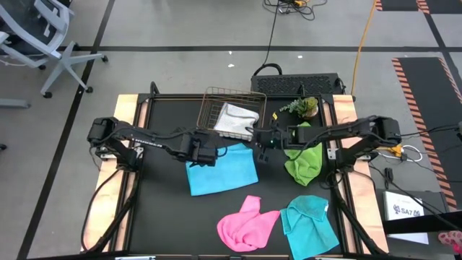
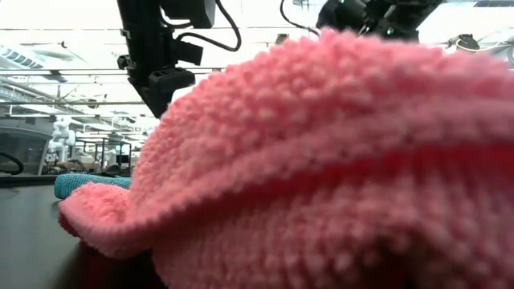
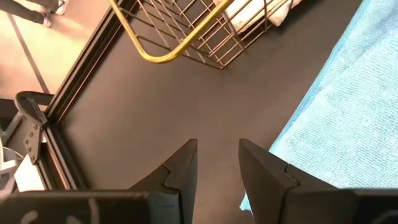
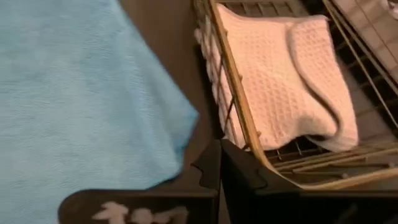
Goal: Fold microfiber towels
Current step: Adjust the wire basket
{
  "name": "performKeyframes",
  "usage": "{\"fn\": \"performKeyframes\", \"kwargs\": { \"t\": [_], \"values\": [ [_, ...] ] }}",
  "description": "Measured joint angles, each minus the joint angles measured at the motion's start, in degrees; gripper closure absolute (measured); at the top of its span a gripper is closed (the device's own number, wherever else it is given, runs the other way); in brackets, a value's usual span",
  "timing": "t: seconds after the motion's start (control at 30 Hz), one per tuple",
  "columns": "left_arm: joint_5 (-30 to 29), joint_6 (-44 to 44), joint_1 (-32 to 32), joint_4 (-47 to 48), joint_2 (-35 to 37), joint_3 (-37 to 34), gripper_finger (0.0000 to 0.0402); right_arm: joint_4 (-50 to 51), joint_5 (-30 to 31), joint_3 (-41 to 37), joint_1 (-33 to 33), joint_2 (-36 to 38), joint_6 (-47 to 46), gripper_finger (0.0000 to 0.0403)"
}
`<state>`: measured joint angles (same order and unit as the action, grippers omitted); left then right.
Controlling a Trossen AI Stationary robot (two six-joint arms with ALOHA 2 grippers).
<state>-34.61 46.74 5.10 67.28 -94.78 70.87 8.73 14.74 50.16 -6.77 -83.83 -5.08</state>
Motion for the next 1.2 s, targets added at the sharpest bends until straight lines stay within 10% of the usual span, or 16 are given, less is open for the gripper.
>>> {"fn": "performKeyframes", "kwargs": {
  "t": [0.57,1.2],
  "values": [
    [0.04,0.53,0.07,-0.22,0.0,0.0,0.0282,-8.34,-4.52,-0.36,-6.71,0.0,3.31,0.0399],
    [0.2,-11.51,-6.02,-14.71,0.0,0.0,0.0282,-19.46,-13.25,-0.36,6.08,0.35,-6.48,0.0402]
  ]
}}
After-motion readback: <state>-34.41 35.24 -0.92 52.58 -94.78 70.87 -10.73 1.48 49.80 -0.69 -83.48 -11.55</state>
